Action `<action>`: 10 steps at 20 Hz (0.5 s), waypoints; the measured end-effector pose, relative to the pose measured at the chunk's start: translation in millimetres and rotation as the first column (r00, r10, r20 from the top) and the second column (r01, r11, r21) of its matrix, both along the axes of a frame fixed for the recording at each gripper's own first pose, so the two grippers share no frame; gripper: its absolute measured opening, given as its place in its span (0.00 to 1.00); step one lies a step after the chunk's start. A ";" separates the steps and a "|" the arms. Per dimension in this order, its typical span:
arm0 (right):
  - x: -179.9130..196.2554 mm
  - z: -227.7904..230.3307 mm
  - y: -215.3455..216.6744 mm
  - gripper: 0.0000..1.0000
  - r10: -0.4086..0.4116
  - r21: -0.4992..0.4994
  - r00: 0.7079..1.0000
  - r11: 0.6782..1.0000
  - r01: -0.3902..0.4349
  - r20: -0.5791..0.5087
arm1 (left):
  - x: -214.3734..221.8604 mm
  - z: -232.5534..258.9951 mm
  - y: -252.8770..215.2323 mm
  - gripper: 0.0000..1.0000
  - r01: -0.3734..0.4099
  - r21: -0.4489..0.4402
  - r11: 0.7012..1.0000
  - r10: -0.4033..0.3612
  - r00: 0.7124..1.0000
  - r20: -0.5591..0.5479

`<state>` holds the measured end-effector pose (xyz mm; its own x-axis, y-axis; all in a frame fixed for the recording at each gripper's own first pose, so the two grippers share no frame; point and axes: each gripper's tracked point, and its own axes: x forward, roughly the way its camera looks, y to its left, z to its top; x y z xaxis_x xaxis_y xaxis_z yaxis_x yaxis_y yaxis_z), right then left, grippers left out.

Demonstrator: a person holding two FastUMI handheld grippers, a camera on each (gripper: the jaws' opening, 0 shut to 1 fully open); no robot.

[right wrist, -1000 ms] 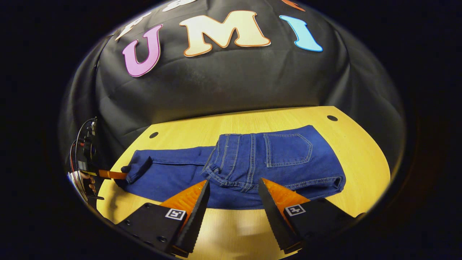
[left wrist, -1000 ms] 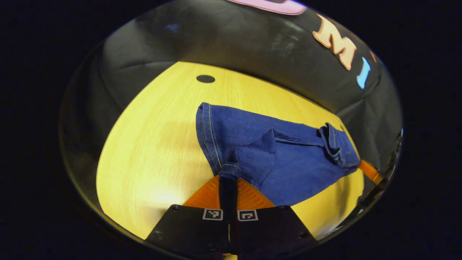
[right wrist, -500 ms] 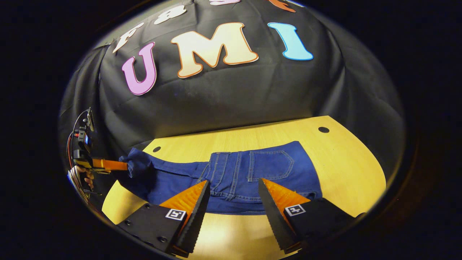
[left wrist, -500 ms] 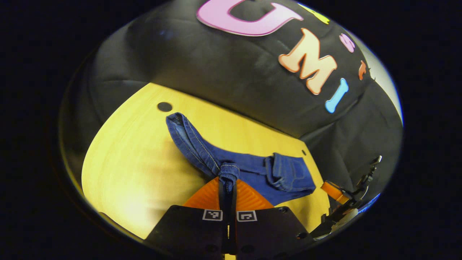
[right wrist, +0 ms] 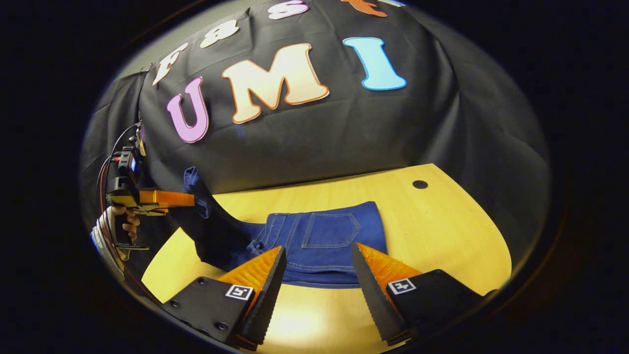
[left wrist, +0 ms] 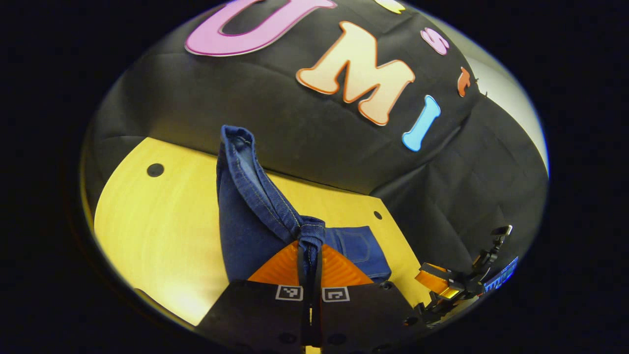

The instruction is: Grasp the waist and the cuffs of the jeans and fold them to make the two legs overlap; first hold the waist and fold one-third of the jeans toward the cuffs, then hold the cuffs and fold the remaining one-third in the same direction to finish folding.

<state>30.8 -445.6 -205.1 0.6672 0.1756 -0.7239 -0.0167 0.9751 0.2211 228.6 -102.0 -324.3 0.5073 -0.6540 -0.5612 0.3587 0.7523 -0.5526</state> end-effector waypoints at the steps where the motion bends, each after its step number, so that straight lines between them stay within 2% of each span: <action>1: -1.8 2.0 -13.4 0.84 -0.010 -0.001 1.000 1.000 0.010 0.001 | -1.1 2.7 -20.4 0.00 0.019 -0.003 1.000 -0.019 1.000 0.010; 3: -6.0 5.9 -38.6 0.84 -0.034 -0.002 0.999 0.999 0.034 -0.001 | -3.9 8.9 -58.6 0.00 0.058 -0.019 0.998 -0.058 0.998 0.027; 4: -7.9 8.6 -50.1 0.88 -0.047 -0.001 0.999 0.999 0.047 0.001 | -5.9 11.6 -76.2 0.00 0.081 -0.029 0.996 -0.080 0.996 0.033; 5: -9.3 10.6 -61.2 0.84 -0.057 -0.002 0.998 0.998 0.057 0.003 | -7.5 12.3 -96.0 0.00 0.097 -0.037 0.995 -0.096 0.994 0.045; 7: -14.0 13.8 -84.9 0.84 -0.075 -0.018 0.997 0.997 0.076 0.007 | -12.7 10.4 -132.4 0.02 0.138 -0.047 0.989 -0.136 0.989 0.055; 10: -22.8 17.8 -116.6 0.84 -0.098 -0.045 0.995 0.994 0.098 0.009 | -24.6 -8.1 -175.6 0.00 0.187 -0.038 0.982 -0.186 0.982 0.029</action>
<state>8.0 -562.3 -187.3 0.6844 0.0764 -0.7251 0.0779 0.9811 0.1769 204.0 -277.7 -332.4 0.3880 -0.7602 -0.5212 0.5049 0.6484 -0.5698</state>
